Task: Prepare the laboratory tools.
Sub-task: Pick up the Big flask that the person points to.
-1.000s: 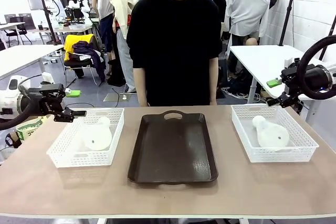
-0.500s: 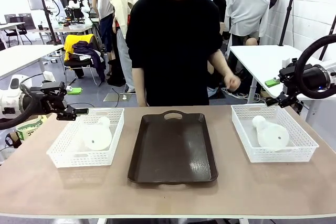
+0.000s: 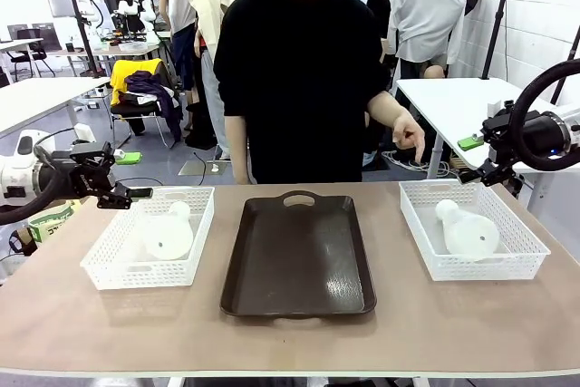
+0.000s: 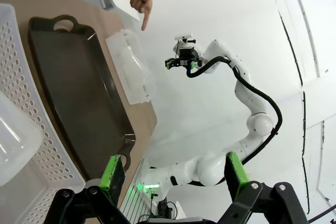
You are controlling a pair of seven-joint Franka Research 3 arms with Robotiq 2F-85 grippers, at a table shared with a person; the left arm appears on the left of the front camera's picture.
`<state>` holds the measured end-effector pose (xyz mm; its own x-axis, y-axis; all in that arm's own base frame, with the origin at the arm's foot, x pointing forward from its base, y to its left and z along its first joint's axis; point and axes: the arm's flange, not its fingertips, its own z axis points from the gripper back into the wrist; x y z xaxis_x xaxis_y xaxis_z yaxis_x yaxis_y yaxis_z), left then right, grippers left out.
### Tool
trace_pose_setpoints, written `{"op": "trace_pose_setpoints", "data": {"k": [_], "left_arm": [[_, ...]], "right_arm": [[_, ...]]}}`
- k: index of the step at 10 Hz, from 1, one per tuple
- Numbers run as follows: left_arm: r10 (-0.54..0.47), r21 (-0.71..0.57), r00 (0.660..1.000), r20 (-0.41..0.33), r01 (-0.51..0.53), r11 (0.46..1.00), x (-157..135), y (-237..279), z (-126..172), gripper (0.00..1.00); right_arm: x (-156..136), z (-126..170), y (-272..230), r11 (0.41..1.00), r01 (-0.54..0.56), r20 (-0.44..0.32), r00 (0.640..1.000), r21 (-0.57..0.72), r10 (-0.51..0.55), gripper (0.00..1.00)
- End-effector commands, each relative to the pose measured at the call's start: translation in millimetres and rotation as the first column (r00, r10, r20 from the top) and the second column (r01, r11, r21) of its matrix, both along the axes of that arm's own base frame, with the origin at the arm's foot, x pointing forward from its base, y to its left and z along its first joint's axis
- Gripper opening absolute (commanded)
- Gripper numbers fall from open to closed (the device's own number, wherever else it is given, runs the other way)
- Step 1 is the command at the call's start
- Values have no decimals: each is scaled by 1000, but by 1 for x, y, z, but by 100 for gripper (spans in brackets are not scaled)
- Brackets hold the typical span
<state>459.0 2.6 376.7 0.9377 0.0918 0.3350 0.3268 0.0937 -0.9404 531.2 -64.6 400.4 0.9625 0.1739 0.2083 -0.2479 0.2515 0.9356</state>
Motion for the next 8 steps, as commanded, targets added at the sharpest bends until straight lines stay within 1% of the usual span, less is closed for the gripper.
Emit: {"op": "trace_pose_setpoints", "data": {"k": [1, 8], "left_arm": [[5, 3, 1000, 2, -5, 1000, 0, 0, 0, 100], [5, 3, 1000, 2, -5, 1000, 0, 0, 0, 100]], "right_arm": [[-1, -1, 1, 1000, -2, 2, 1000, 2, 2, 100], [-1, -1, 1, 1000, -2, 2, 1000, 2, 2, 100]]}}
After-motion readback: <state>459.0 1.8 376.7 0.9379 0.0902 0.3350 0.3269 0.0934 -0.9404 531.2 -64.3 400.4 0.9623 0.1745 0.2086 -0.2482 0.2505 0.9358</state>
